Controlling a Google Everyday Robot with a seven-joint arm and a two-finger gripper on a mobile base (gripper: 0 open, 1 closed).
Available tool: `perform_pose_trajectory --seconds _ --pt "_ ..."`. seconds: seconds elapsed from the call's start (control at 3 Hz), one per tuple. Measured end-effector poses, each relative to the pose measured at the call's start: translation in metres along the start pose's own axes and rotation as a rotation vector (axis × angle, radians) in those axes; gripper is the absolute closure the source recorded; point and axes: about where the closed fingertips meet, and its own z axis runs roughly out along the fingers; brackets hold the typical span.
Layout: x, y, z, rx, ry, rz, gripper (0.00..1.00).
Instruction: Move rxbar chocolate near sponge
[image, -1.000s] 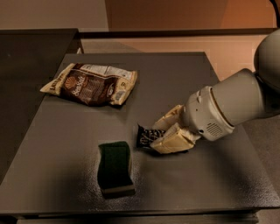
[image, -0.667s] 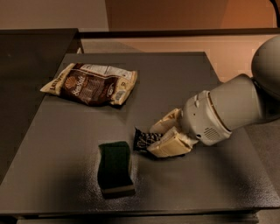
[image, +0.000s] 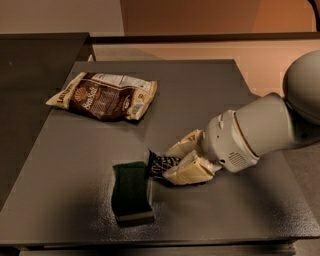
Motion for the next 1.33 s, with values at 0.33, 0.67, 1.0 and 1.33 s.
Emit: perform_pose_trajectory --seconds 0.33,0.67,1.0,1.33 --pt "-0.0010 0.0031 0.0031 -0.009 -0.012 -0.003 0.35" --pt "-0.0027 0.0043 0.0027 -0.007 -0.009 -0.007 0.12" --pt "-0.0042 0.0054 0.0024 -0.005 -0.007 -0.011 0.00" --pt "-0.0043 0.0055 0.0024 -0.005 -0.007 -0.011 0.00"
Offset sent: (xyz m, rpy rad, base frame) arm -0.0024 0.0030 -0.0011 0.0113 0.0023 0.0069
